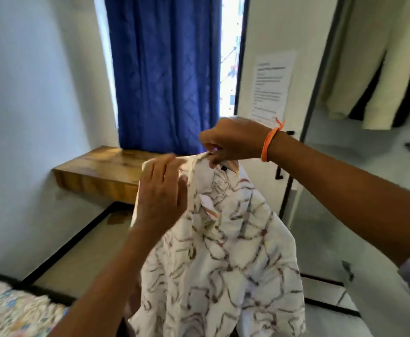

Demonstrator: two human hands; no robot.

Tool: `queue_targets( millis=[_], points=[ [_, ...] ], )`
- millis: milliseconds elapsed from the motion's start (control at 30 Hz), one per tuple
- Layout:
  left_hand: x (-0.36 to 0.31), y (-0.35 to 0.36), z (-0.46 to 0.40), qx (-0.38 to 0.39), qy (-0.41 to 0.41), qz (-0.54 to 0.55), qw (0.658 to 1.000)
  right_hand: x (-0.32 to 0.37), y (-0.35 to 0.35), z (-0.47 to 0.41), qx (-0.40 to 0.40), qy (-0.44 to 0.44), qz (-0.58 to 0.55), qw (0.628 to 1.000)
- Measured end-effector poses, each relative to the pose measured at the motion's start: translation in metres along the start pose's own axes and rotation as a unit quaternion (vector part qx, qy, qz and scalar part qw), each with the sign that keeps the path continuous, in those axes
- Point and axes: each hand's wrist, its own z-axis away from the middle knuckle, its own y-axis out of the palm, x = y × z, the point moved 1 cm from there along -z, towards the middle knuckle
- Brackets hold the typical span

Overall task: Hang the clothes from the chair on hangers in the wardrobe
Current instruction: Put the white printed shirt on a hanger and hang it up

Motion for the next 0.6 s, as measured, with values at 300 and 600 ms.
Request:
queue_targets(
  millis=[300,600],
  points=[
    [-0.016,0.136,-0.14,0.18,0.105,0.212,0.955,-0.107,-0.009,0.063,-0.101,0.024,0.057,0.993],
    [-0.119,0.249,-0.171,0.071,0.035,0.354,0.932,-0.167,0.017,0.224,-0.462,0.382,0.051,0.799]
  ],
)
